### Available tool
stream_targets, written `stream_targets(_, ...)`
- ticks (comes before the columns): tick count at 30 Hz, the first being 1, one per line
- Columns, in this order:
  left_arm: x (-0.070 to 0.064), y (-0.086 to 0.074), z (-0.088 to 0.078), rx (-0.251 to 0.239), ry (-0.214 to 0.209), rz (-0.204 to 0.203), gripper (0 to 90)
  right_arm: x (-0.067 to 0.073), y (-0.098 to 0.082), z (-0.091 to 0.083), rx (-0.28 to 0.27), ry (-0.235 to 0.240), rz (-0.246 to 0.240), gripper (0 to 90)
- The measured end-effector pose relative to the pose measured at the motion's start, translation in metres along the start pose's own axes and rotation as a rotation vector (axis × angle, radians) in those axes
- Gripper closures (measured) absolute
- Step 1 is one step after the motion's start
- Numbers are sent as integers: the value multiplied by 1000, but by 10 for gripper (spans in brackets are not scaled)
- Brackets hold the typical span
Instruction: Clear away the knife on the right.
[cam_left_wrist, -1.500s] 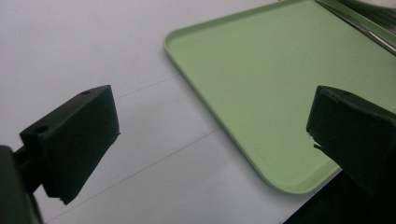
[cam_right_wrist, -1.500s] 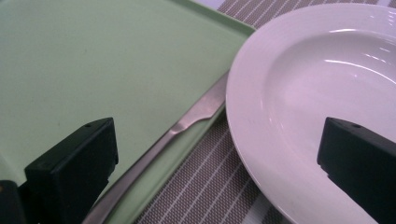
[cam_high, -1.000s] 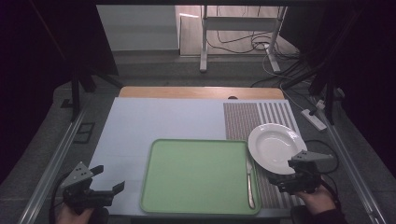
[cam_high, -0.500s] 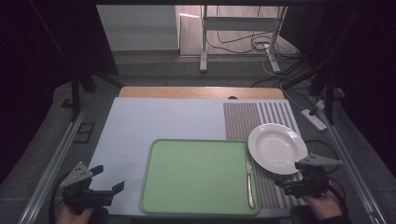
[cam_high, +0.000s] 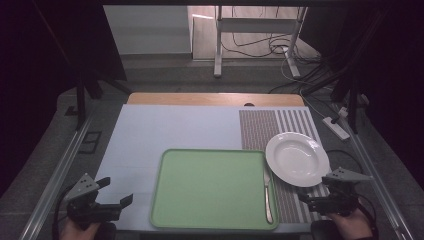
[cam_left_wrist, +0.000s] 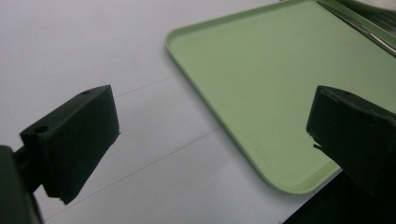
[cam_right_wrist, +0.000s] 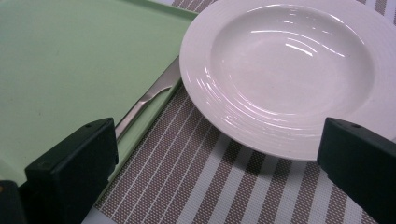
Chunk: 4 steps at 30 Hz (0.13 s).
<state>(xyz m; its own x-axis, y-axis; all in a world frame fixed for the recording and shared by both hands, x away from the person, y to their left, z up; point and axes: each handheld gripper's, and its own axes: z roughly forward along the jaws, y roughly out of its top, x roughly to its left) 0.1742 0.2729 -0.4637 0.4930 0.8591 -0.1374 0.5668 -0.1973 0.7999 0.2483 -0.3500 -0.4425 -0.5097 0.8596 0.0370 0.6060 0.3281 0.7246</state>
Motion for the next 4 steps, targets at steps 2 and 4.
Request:
stream_targets(2, 0, 0, 0, 0, 0, -1, 23, 0, -1, 0, -2, 0, 2, 0)
stream_targets(4, 0, 1, 0, 0, -1, -1, 23, -1, -1, 0, 2, 0, 1, 0)
